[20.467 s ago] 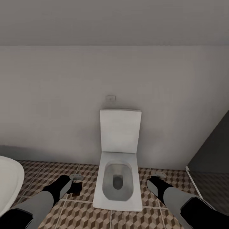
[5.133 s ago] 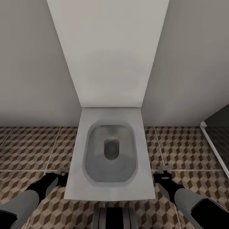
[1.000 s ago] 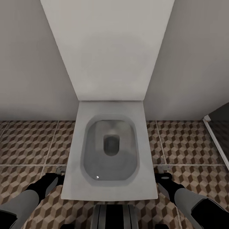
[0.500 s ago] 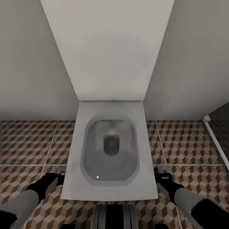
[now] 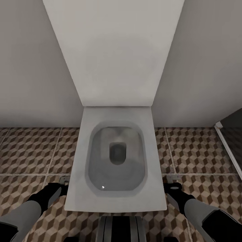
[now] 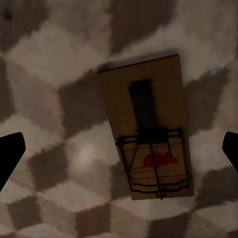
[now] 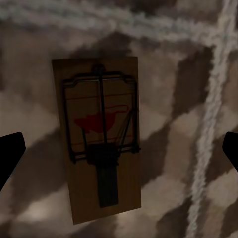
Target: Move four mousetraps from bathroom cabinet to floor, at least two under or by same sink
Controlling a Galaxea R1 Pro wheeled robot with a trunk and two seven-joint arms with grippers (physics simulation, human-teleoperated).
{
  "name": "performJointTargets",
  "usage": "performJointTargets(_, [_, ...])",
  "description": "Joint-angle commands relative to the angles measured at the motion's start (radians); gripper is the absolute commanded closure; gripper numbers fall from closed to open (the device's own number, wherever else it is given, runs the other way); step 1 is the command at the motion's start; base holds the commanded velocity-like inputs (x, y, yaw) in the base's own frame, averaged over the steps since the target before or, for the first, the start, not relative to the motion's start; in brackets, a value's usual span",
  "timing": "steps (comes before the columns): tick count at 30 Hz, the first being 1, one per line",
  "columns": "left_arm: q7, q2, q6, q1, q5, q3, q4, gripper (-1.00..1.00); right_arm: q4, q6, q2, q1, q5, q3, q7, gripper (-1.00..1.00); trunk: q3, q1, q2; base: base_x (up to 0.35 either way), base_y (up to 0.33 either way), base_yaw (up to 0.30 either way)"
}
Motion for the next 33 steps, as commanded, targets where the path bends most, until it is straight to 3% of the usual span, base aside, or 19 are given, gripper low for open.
performJointTargets(1, [0.001,0.001,0.005,0.0,0.008,-0.006,-0.002,-1.0,-0.002,0.001,0.0,0.0,-0.01,0.009,-0.004,-1.0,-0.001,0.0,0.0,0.0,0.0,0.0])
performJointTargets(13, [0.0,0.001,0.005,0.0,0.008,-0.006,-0.002,-1.0,-0.002,0.001,0.0,0.0,-0.01,0.009,-0.004,-1.0,-0.001,0.0,0.0,0.0,0.0,0.0])
performJointTargets(21, [-0.001,0.002,0.005,0.0,0.008,-0.006,-0.002,-1.0,-0.002,0.001,0.0,0.0,-0.01,0.009,-0.004,-1.0,-0.031,0.003,-0.002,0.0,0.0,0.0])
performJointTargets(33, [0.0,0.002,0.005,0.0,0.008,-0.006,-0.004,-1.0,-0.002,0.001,0.0,0.0,-0.01,0.009,-0.004,-1.0,-0.031,0.003,-0.002,0.0,0.0,0.0])
